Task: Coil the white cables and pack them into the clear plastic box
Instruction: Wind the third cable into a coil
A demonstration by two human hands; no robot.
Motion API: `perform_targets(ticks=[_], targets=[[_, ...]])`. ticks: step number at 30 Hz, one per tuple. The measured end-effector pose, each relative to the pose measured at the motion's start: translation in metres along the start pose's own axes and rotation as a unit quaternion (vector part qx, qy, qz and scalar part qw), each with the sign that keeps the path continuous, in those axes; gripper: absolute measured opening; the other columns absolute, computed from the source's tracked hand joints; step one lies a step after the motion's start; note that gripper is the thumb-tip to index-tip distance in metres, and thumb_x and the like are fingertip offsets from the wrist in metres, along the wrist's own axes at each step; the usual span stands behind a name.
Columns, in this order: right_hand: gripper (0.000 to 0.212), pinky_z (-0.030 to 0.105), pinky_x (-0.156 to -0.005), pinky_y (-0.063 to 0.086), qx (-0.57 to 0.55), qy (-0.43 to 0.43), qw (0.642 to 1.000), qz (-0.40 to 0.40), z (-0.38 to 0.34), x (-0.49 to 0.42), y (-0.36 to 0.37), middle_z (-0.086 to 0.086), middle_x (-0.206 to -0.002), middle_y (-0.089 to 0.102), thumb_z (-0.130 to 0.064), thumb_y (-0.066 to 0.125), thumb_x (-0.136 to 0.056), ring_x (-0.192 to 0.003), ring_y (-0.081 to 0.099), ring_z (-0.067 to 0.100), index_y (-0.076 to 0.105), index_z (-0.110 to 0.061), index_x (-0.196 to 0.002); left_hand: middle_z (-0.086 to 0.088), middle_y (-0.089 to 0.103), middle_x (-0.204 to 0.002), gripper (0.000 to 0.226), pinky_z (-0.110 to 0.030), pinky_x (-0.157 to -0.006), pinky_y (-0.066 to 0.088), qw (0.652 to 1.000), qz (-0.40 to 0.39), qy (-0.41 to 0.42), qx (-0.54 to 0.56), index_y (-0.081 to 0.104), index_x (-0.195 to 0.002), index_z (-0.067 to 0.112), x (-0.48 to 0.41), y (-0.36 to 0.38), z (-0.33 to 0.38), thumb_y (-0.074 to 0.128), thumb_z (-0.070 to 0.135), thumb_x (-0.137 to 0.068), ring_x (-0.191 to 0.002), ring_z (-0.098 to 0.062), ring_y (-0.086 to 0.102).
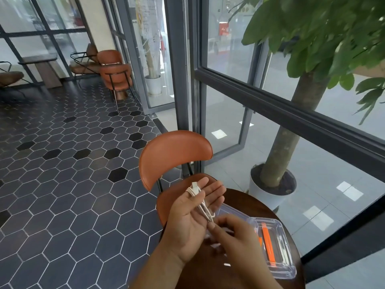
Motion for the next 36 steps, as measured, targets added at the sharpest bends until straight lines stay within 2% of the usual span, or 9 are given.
perform_targets(ticks=[2, 5, 10, 13, 17, 21, 28, 32, 36], targets=[[0.005, 0.032, -0.062, 0.06, -0.196, 0.062, 0.978, -0.027, 0.007, -0.001, 0.009, 0.022, -0.077, 0.073, -0.003, 0.071, -0.083, -0.068, 0.072, 0.027, 0.073, -0.001, -0.08, -0.027, 0.069, -0.123, 0.046, -0.039, -0.087, 0.062, 0.999, -0.006, 0.004, 0.036, 0.054, -0.133, -0.002, -0.002, 0.0, 0.001, 0.051, 0.002, -0.087, -0.11, -0.036, 0.071], [0.019, 0.037, -0.063, 0.063, -0.406, 0.115, 0.906, -0.023, 0.014, -0.003, 0.02, 0.028, -0.083, 0.071, -0.012, 0.069, -0.075, -0.069, 0.072, 0.032, 0.075, 0.005, -0.083, -0.027, 0.074, -0.107, 0.039, -0.038, -0.072, 0.065, 0.997, -0.024, 0.011, 0.07, 0.062, -0.116, -0.004, 0.0, 0.001, 0.004, 0.047, -0.003, -0.08, -0.093, -0.035, 0.076], [0.024, 0.044, -0.084, 0.059, -0.356, 0.069, 0.932, 0.02, 0.012, -0.013, 0.008, 0.024, -0.101, 0.075, -0.017, 0.069, -0.082, -0.095, 0.073, 0.038, 0.076, -0.003, -0.099, -0.023, 0.074, -0.085, 0.031, -0.038, -0.061, 0.064, 0.996, -0.032, 0.006, 0.081, 0.074, -0.087, 0.001, 0.004, -0.012, -0.002, 0.045, -0.007, -0.083, -0.068, -0.03, 0.075], [0.031, 0.04, -0.085, 0.058, -0.338, 0.053, 0.939, -0.022, 0.004, -0.016, 0.006, 0.022, -0.107, 0.075, -0.016, 0.067, -0.084, -0.1, 0.074, 0.034, 0.073, -0.001, -0.11, -0.021, 0.072, -0.088, 0.02, -0.039, -0.071, 0.062, 0.995, -0.062, 0.0, 0.08, 0.074, -0.091, 0.002, 0.007, -0.009, 0.0, 0.059, -0.006, -0.08, -0.076, -0.031, 0.074], [0.029, 0.042, -0.089, 0.058, -0.305, 0.028, 0.95, -0.063, -0.006, -0.017, 0.007, 0.027, -0.104, 0.073, -0.023, 0.061, -0.089, -0.097, 0.073, 0.033, 0.078, -0.002, -0.099, -0.023, 0.069, -0.09, 0.019, -0.04, -0.077, 0.059, 0.994, -0.088, 0.001, 0.065, 0.066, -0.097, 0.0, 0.007, -0.002, 0.002, 0.064, -0.003, -0.079, -0.079, -0.034, 0.072], [0.019, 0.037, -0.077, 0.063, -0.253, -0.003, 0.965, -0.064, -0.014, -0.017, -0.002, 0.022, -0.09, 0.076, -0.013, 0.071, -0.072, -0.087, 0.075, 0.034, 0.082, -0.006, -0.087, -0.026, 0.07, -0.09, 0.02, -0.042, -0.077, 0.059, 0.992, -0.106, -0.042, 0.045, 0.066, -0.094, -0.003, 0.008, -0.004, -0.002, 0.064, -0.005, -0.074, -0.081, -0.037, 0.072], [0.025, 0.018, -0.056, 0.054, -0.151, -0.066, 0.986, 0.018, -0.013, -0.019, -0.02, 0.012, -0.069, 0.075, 0.011, 0.071, -0.079, -0.062, 0.071, 0.014, 0.081, -0.011, -0.075, -0.023, 0.074, -0.088, 0.02, -0.038, -0.07, 0.061, 0.99, -0.062, -0.058, -0.113, 0.073, -0.084, 0.001, 0.008, 0.004, -0.002, 0.055, -0.004, -0.079, -0.076, -0.03, 0.075], [0.014, 0.023, -0.059, 0.058, -0.211, -0.056, 0.975, 0.043, -0.009, -0.02, -0.018, 0.015, -0.073, 0.074, 0.012, 0.07, -0.079, -0.067, 0.073, 0.022, 0.078, -0.001, -0.08, -0.022, 0.073, -0.086, 0.013, -0.034, -0.069, 0.06, 0.975, -0.035, -0.051, -0.211, 0.073, -0.084, 0.003, 0.005, 0.015, 0.007, 0.063, -0.004, -0.087, -0.072, -0.025, 0.074], [0.023, 0.029, -0.064, 0.06, -0.232, -0.072, 0.968, 0.068, -0.008, -0.024, -0.02, 0.017, -0.073, 0.073, 0.018, 0.067, -0.076, -0.068, 0.072, 0.025, 0.078, -0.002, -0.076, -0.023, 0.074, -0.082, 0.017, -0.035, -0.066, 0.059, 0.961, 0.017, -0.005, -0.274, 0.073, -0.08, 0.003, 0.006, 0.024, 0.013, 0.062, -0.008, -0.089, -0.068, -0.025, 0.073]])
Point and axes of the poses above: each hand's wrist, its own x-axis away from the middle knuckle, its own y-axis out of the palm, z = x × y, the point moved 7 cm from there along -x, towards the middle knuckle
